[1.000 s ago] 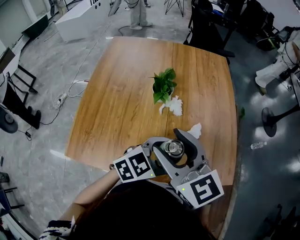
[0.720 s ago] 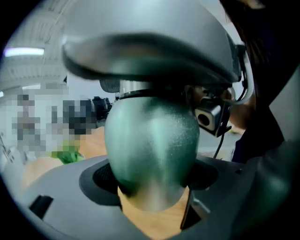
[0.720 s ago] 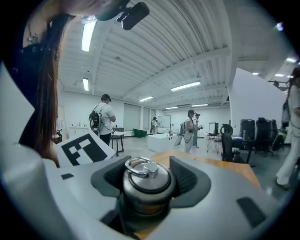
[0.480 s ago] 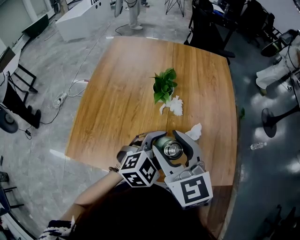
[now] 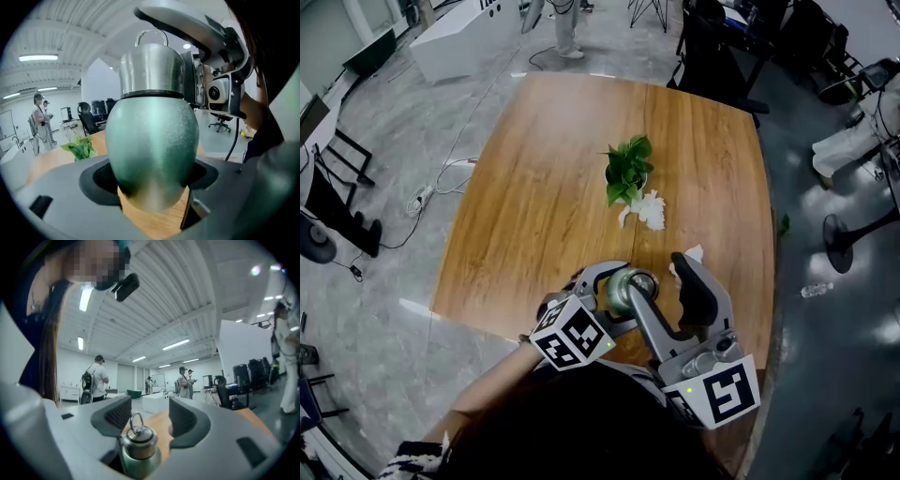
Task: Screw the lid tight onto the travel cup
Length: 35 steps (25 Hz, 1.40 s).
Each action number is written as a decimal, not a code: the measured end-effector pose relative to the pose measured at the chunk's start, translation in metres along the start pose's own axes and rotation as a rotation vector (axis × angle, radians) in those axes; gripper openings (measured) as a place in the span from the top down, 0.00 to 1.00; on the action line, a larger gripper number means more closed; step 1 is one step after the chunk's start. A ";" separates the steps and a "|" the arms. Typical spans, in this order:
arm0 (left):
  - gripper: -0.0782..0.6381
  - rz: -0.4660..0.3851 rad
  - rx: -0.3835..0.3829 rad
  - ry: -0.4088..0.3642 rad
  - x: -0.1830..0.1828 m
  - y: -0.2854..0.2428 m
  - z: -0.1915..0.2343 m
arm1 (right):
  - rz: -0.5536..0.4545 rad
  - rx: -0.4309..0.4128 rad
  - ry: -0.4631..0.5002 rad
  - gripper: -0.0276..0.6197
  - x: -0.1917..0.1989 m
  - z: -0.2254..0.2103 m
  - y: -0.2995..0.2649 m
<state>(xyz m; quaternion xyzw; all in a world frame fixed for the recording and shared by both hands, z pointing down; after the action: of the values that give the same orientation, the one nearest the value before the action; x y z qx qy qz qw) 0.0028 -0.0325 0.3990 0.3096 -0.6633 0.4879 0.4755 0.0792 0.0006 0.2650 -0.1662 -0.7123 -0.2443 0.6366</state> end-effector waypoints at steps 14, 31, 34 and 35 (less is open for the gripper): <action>0.33 -0.052 -0.125 0.113 -0.001 0.025 0.027 | 0.251 0.349 -0.099 0.86 0.069 -0.068 0.040; 0.33 -0.022 -0.112 0.119 0.006 0.026 0.019 | 0.384 0.324 -0.007 0.87 0.079 -0.058 0.032; 0.33 -0.025 -0.109 0.133 0.005 0.027 0.017 | 0.385 0.329 0.001 0.87 0.078 -0.059 0.033; 0.33 -0.026 -0.109 0.136 0.005 0.027 0.017 | 0.384 0.329 0.001 0.87 0.077 -0.059 0.033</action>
<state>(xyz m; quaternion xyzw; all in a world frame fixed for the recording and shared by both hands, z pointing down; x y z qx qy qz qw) -0.0287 -0.0396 0.3926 0.2581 -0.6511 0.4644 0.5420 0.1357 -0.0107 0.3502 -0.1923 -0.6978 0.0003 0.6901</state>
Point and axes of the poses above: the fingertips, and each gripper's own axes: y backward along the fingers, z to its left, x out of its underside, the point moved 7 cm from there along y, backward along the fingers, and after that the axes turned 7 degrees about -z, right-handed, at the moved point
